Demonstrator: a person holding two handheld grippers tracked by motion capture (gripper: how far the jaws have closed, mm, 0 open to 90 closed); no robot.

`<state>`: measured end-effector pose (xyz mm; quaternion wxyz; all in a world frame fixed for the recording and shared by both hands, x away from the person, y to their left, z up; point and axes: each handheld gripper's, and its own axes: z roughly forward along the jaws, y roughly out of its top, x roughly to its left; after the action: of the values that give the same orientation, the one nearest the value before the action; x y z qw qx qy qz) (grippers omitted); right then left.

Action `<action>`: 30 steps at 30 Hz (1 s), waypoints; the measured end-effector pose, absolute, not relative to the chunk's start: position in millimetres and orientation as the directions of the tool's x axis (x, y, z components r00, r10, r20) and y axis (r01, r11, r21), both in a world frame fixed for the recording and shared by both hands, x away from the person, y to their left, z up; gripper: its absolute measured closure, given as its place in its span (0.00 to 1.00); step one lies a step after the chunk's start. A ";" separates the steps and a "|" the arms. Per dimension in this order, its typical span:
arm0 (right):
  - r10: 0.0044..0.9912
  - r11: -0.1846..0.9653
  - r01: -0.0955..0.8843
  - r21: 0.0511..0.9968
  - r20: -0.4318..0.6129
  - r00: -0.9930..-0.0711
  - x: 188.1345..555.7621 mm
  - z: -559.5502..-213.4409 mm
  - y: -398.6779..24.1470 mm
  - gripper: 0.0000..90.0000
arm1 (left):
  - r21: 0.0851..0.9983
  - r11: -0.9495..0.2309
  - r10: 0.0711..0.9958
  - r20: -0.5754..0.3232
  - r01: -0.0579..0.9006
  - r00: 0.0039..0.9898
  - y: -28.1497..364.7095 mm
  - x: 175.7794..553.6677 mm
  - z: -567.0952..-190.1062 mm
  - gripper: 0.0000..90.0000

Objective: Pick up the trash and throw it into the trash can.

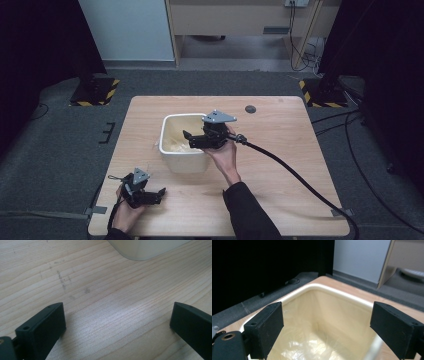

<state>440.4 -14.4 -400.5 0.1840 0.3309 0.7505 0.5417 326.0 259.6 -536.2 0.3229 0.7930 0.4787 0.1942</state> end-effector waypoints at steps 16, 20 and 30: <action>0.739 0.151 0.225 0.962 0.041 -0.672 403.2 -351.8 -71.4 0.12 | 0.698 -0.333 0.885 -0.001 0.634 0.466 259.6 326.0 -536.2 0.00; 0.756 0.142 0.238 0.961 0.050 -0.653 394.3 -354.8 -90.8 0.12 | 0.698 -0.333 0.885 -0.001 0.634 0.466 259.6 326.0 -536.2 0.00; 0.798 0.172 0.318 0.932 0.058 -0.600 373.8 -392.6 -140.9 0.11 | 0.698 -0.332 0.886 -0.001 0.634 0.465 259.3 325.8 -536.2 0.00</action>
<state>373.8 -140.9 -392.6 0.2317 0.3823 0.7297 0.5174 325.8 259.3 -536.2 0.3228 0.7925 0.4794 0.1947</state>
